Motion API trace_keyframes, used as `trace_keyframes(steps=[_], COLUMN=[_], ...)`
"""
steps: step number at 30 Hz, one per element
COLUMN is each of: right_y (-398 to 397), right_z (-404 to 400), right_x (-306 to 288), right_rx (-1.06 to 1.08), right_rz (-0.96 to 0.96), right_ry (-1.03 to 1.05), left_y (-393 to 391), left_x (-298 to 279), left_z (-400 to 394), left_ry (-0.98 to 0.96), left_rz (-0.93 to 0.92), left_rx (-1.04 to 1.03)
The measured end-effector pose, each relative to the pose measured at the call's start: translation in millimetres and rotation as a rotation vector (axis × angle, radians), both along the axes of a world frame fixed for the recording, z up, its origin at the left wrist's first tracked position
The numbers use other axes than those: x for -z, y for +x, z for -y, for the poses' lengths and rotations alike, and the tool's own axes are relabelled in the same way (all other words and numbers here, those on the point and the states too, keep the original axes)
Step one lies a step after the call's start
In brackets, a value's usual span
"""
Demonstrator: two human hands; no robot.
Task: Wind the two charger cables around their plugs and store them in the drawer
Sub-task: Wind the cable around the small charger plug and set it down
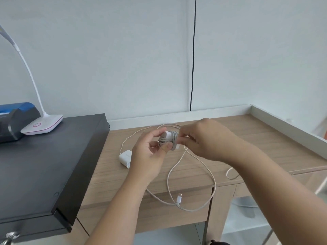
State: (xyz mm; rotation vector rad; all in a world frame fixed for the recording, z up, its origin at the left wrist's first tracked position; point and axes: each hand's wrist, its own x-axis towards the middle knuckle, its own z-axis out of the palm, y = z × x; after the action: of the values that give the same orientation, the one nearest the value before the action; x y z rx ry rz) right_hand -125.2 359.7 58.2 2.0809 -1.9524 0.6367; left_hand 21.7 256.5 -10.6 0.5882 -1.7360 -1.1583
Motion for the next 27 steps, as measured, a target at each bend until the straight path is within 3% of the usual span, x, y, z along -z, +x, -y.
trace_keyframes(steps=[6, 16, 20, 27], right_y=[-15, -26, -24, -21], right_z=[9, 17, 14, 6], right_x=[-11, 24, 32, 38], right_rx=[-0.143, -0.409, -0.408, -0.384], right_rz=[0.053, 0.734, 0.86, 1.005], right_ry=[0.03, 0.161, 0.078, 0.14], left_y=[13, 25, 24, 20], left_x=[2, -1, 1, 5], left_z=[-8, -13, -19, -24], left_ry=[0.0, 0.088, 0.085, 0.039], left_rz=[0.096, 0.057, -0.021, -0.066], left_rx=[0.083, 0.318, 0.324, 0.29])
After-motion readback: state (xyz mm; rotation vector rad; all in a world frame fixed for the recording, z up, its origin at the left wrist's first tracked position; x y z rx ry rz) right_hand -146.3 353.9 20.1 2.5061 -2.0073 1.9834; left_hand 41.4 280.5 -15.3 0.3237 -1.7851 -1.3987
